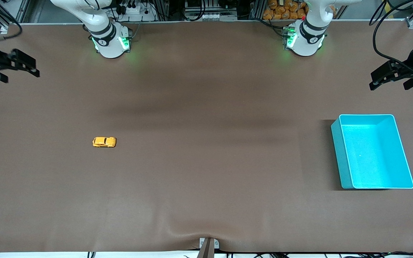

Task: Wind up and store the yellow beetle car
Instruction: 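Move the right gripper out toward the yellow toy car, then lower the open right gripper over the yellow toy car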

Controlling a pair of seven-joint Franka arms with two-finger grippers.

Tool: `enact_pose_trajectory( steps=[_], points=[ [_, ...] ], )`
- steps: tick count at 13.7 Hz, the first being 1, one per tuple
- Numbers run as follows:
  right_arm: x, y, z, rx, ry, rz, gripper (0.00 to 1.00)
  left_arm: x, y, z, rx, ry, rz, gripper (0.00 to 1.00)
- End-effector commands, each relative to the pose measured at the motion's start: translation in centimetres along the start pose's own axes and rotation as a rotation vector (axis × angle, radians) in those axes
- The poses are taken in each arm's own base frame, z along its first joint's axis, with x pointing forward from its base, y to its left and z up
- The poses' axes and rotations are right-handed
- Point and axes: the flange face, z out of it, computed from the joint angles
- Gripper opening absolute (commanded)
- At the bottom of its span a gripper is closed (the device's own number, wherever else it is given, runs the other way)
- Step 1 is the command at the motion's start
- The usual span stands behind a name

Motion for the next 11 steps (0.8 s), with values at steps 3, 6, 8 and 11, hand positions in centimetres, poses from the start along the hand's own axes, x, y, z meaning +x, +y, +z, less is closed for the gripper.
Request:
enact_pose_trajectory(
  steps=[3,6,8,11],
  points=[
    [3.5,-1.8,8.5,-0.060,-0.027,-0.397,1.00,-0.1,0.1,-0.4,-0.016,-0.005,0.012,1.00],
    [4.1,-0.6,14.0,-0.084,0.020,-0.667,1.00,-0.1,0.1,-0.4,-0.016,-0.005,0.010,1.00],
    [4.9,-0.5,17.9,-0.093,0.029,-0.818,1.00,-0.1,0.1,-0.4,-0.016,-0.005,0.010,1.00],
    [6.7,-0.2,23.7,-0.086,0.008,-1.036,1.00,-0.1,0.0,-0.4,-0.016,-0.005,0.009,1.00]
  ],
)
